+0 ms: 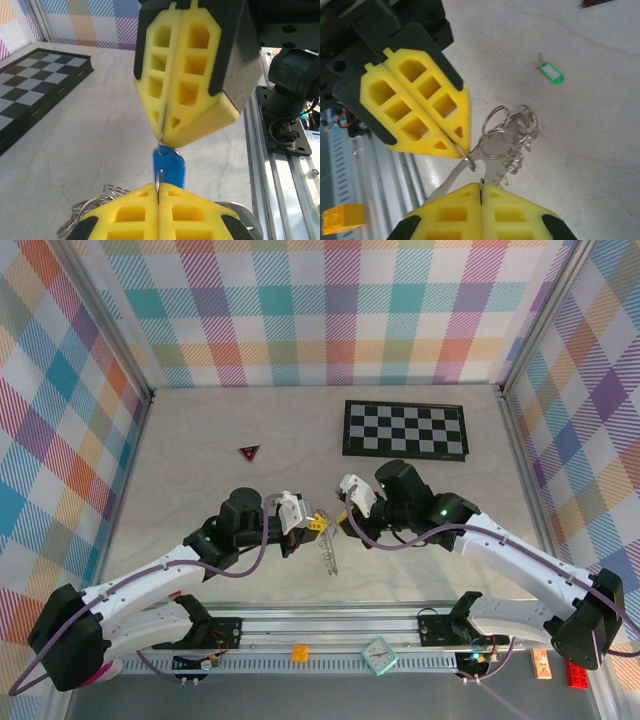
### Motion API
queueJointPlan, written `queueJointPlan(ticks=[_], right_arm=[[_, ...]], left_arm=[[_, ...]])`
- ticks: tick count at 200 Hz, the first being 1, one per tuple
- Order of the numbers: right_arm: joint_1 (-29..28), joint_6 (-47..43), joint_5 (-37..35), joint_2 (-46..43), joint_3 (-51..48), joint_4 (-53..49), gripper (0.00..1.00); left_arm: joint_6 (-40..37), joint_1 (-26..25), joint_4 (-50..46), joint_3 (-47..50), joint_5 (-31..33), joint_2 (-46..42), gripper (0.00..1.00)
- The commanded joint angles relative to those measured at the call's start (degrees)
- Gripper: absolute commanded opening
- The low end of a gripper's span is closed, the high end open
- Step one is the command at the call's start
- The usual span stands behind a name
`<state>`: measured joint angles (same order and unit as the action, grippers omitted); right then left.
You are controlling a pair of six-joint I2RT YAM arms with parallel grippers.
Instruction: Put the keys on the keyring
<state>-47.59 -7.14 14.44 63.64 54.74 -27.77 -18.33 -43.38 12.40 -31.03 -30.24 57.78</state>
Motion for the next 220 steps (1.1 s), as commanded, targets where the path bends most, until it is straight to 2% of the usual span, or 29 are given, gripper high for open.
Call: queueJointPlan(ticks=[1, 29, 76, 220], right_arm=[[-0.19, -6.7, -5.46, -1.85, -1.54, 3.86, 0.0], [-0.65, -12.61, -6.98, -3.54, -3.92, 8.03, 0.0], [-1.01, -24.02, -1.56, -4.23, -5.35, 8.56, 0.0], [-2.11, -26.61, -0.81, -0.45, -3.64, 9.95, 0.0]], left_arm=[[4.28, -0.57, -1.73, -3.1, 0.72, 0.14, 0.0], [10.09, -0.83, -3.76, -4.26, 1.15, 0.32, 0.0], [17.82, -1.18, -4.84, -5.31, 2.0, 1.13, 0.0], [18.5, -2.61, -6.16, -6.32, 3.08, 1.56, 0.0]])
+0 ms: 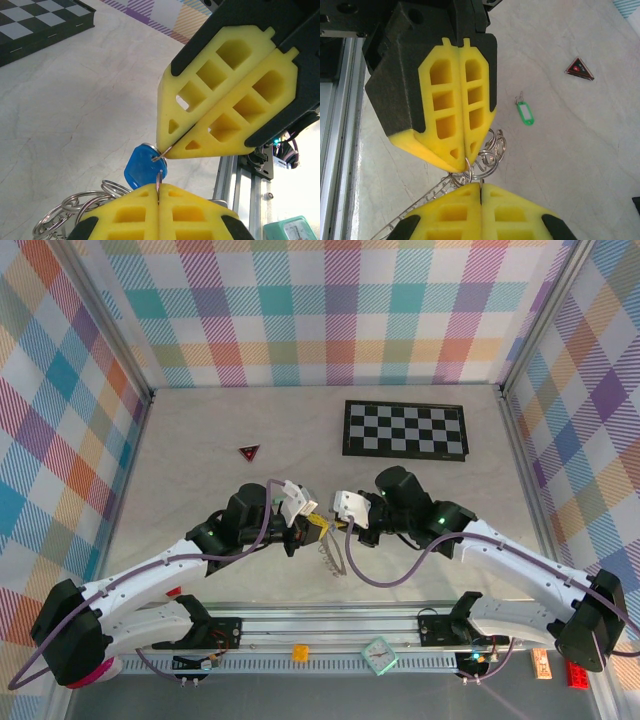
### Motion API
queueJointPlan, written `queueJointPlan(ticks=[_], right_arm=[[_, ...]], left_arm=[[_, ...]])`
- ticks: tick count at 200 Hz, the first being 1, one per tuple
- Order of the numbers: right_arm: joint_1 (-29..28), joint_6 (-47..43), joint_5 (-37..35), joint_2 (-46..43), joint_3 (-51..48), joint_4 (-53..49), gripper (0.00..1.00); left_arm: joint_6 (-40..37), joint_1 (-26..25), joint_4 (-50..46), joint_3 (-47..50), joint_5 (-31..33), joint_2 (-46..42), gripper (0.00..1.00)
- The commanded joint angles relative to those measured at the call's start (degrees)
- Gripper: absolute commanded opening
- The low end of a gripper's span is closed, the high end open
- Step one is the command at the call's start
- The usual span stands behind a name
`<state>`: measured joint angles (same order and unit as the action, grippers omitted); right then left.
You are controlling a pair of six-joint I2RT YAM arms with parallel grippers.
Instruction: Put the keys on the keyring
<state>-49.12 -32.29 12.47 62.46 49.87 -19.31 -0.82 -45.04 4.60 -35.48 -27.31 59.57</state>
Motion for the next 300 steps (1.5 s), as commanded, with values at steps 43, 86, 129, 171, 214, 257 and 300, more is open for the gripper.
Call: queueJointPlan(ticks=[43, 86, 129, 171, 214, 257, 300], right_arm=[[-0.97, -1.83, 0.35, 1.11, 1.25, 1.32, 0.0], [-1.31, -2.67, -1.38, 0.08, 0.77, 0.72, 0.0], [-1.41, -3.03, -1.75, -0.32, 0.72, 0.06, 0.0], [-1.67, -3.56, -0.97, -0.14, 0.61, -0.5, 0.0], [-2.15, -4.7, -0.63, -0.05, 0.43, -1.41, 0.0], [-2.64, -5.41, -1.49, -0.23, 0.39, -1.7, 0.0], [-3.0, -5.68, -5.44, -0.32, 0.3, -1.61, 0.0]], left_arm=[[0.86, -1.18, 1.49, -1.67, 0.66, -0.76, 0.0], [1.13, -1.21, 1.42, -1.6, 1.34, -0.83, 0.0], [1.14, -1.26, 1.65, -1.6, 1.64, -0.53, 0.0], [1.26, -1.35, 1.77, -1.6, 1.91, -0.47, 0.0], [1.14, -1.29, 1.77, -1.61, 2.35, -0.44, 0.0], [1.06, -1.29, 1.46, -1.61, 2.79, -0.4, 0.0], [0.93, -1.3, 1.24, -1.61, 2.88, -0.33, 0.0]])
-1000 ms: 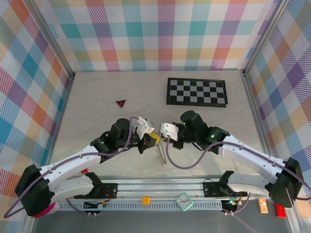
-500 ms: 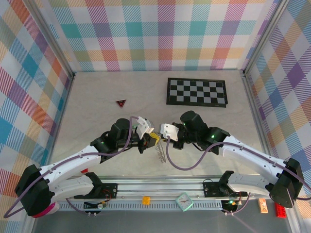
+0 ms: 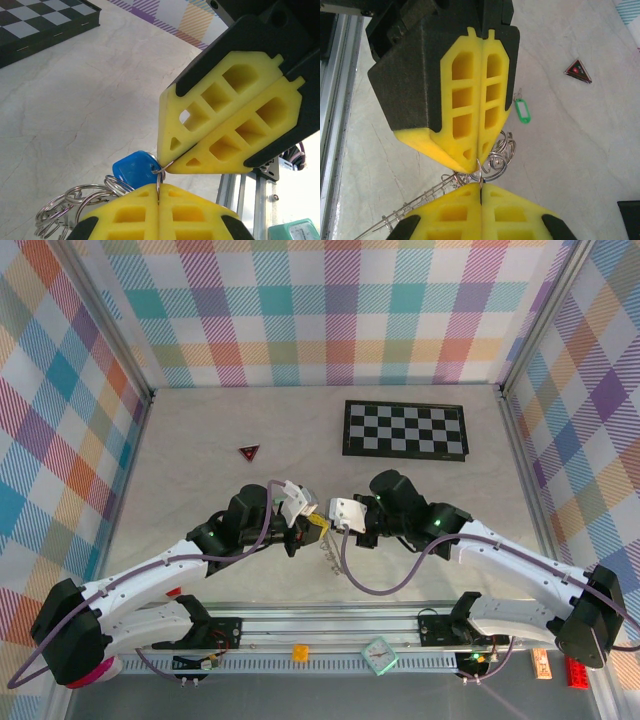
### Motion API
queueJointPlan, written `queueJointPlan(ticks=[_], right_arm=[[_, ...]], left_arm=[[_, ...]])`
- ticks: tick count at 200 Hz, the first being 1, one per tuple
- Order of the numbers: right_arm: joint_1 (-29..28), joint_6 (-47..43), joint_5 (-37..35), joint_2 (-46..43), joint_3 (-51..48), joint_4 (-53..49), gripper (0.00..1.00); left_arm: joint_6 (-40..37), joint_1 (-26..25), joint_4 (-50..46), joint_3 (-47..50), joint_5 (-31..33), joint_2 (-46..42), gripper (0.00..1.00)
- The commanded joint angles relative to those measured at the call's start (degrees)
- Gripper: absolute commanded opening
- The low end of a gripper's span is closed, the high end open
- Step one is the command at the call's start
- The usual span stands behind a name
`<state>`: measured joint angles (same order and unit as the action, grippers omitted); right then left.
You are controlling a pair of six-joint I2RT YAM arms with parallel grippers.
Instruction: Put the keys on the keyring
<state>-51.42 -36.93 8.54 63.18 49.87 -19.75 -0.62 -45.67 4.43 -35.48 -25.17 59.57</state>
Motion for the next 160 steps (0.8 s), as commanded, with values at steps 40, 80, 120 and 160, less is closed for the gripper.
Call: queueJointPlan(ticks=[40, 80, 120, 160], right_arm=[[-0.79, -1.04, -0.83, -1.52, -0.03, -0.73, 0.0], [-0.96, -1.52, 0.98, -1.92, -0.37, -0.82, 0.0], [-1.14, -2.07, 2.61, -1.92, -0.38, -1.69, 0.0], [-1.27, -1.7, -3.45, -1.45, -0.68, 0.59, 0.0]], left_arm=[[0.63, -0.69, 1.36, -1.6, 0.91, -0.33, 0.0], [0.7, -0.66, 1.25, -1.76, 1.04, -0.12, 0.0], [0.62, -0.74, 1.21, -1.74, 1.31, -0.12, 0.0], [0.62, -0.74, 1.37, -1.77, 0.49, -0.09, 0.0]])
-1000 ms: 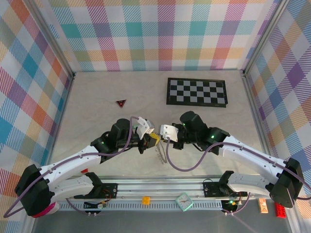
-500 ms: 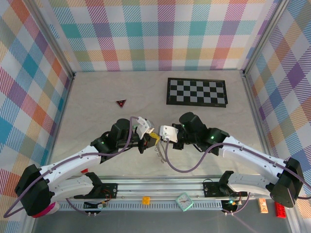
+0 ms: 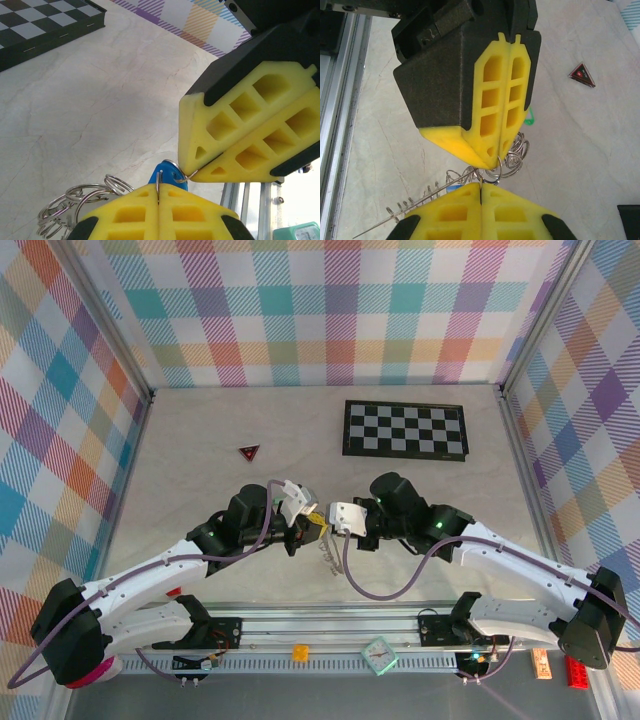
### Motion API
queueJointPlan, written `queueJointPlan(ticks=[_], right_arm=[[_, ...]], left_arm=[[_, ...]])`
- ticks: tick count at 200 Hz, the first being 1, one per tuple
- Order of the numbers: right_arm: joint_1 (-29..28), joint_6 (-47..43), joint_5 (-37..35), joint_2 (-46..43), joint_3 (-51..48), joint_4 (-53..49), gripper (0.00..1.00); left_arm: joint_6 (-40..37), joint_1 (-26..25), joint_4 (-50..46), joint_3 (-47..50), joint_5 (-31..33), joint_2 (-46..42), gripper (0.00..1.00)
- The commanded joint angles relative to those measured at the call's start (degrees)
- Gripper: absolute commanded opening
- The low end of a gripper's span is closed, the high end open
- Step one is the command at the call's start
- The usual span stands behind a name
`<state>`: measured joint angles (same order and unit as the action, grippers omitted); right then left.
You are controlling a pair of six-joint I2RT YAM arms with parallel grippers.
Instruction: Put the keys on the keyring
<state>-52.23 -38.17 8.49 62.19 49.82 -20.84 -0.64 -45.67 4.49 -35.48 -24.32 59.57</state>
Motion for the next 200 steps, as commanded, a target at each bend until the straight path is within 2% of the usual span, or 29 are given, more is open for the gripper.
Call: queueJointPlan(ticks=[1, 29, 82, 200], right_arm=[[-0.48, -0.43, -3.71, -0.48, -0.66, 1.81, 0.0], [-0.52, -0.42, -7.61, -1.63, -1.55, 4.46, 0.0], [-0.57, -0.24, -3.18, -0.85, -1.1, 3.16, 0.0], [-0.77, 0.47, -2.53, 0.03, -1.21, 4.22, 0.0]], left_arm=[[0.64, -0.74, 1.31, -1.78, -0.37, -0.12, 0.0], [0.7, -0.77, 1.55, -1.61, -0.64, -0.24, 0.0], [0.68, -0.82, 2.1, -1.51, -0.82, -0.22, 0.0], [0.98, -0.98, 3.21, -0.99, -1.16, 0.22, 0.0]])
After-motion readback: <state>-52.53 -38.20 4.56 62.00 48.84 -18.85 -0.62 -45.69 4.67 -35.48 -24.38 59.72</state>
